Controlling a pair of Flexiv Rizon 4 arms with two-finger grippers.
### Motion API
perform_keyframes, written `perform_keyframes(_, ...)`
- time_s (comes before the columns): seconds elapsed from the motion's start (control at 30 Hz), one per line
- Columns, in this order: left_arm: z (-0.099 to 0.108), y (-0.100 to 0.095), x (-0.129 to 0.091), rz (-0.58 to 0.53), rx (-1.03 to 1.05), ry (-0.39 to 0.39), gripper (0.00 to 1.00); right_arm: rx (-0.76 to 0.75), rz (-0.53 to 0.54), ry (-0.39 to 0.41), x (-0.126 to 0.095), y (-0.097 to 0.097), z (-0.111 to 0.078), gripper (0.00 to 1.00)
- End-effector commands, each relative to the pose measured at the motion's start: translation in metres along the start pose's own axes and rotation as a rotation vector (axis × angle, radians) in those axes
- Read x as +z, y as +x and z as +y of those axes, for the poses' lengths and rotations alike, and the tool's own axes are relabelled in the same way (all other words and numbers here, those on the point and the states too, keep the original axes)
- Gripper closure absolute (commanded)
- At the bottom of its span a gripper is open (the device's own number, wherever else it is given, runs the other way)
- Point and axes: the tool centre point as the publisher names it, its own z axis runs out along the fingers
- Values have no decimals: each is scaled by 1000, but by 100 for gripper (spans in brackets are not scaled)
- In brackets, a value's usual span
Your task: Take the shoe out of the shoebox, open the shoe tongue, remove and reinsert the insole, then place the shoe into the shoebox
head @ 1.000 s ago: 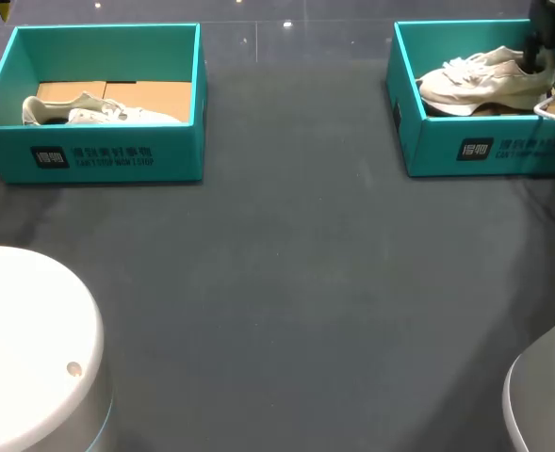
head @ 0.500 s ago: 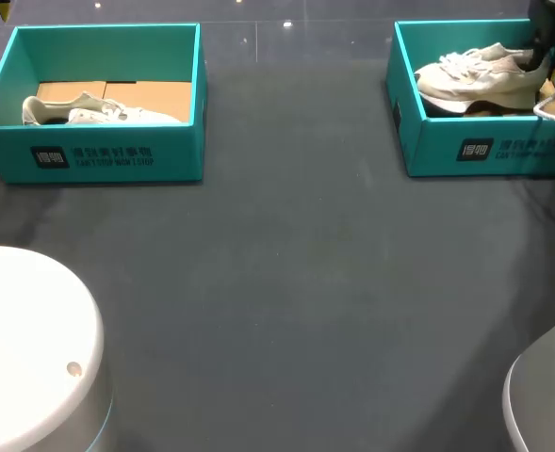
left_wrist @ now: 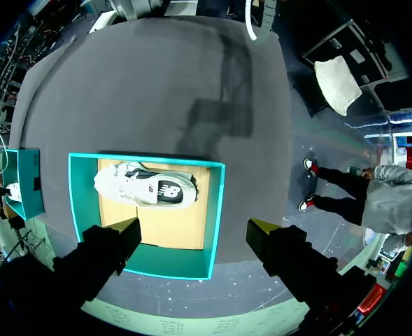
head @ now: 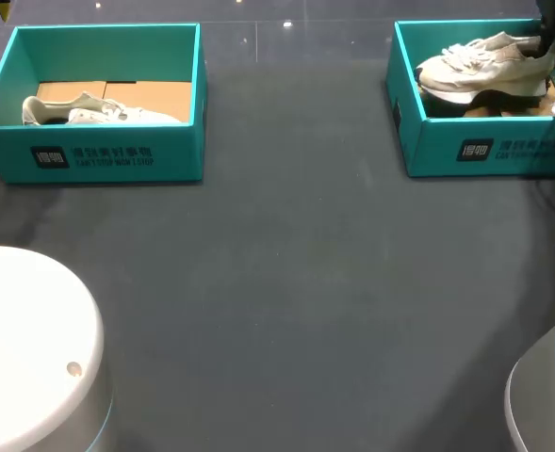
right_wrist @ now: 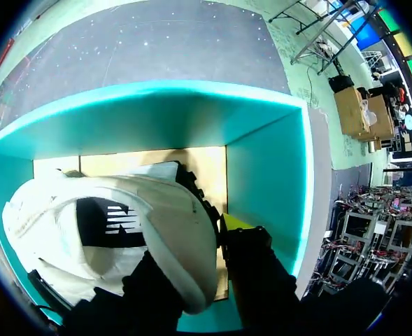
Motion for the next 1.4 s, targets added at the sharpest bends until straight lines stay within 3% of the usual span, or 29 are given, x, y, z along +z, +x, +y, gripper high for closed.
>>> perform_keyframes(0.03,-1,0,-1,2,0,-2,0,17,-10,-23,-24,-2,-12,100)
perform_keyframes(0.43,-1,0,-1,2,0,-2,0,52,-34,-68,-67,-18,-15,100)
perform_keyframes(0.87,-1,0,-1,2,0,-2,0,74,-53,-100,-105,-33,-6,100)
perform_keyframes(1.4,-1,0,-1,2,0,-2,0,87,-75,-133,-183,-49,-19,100)
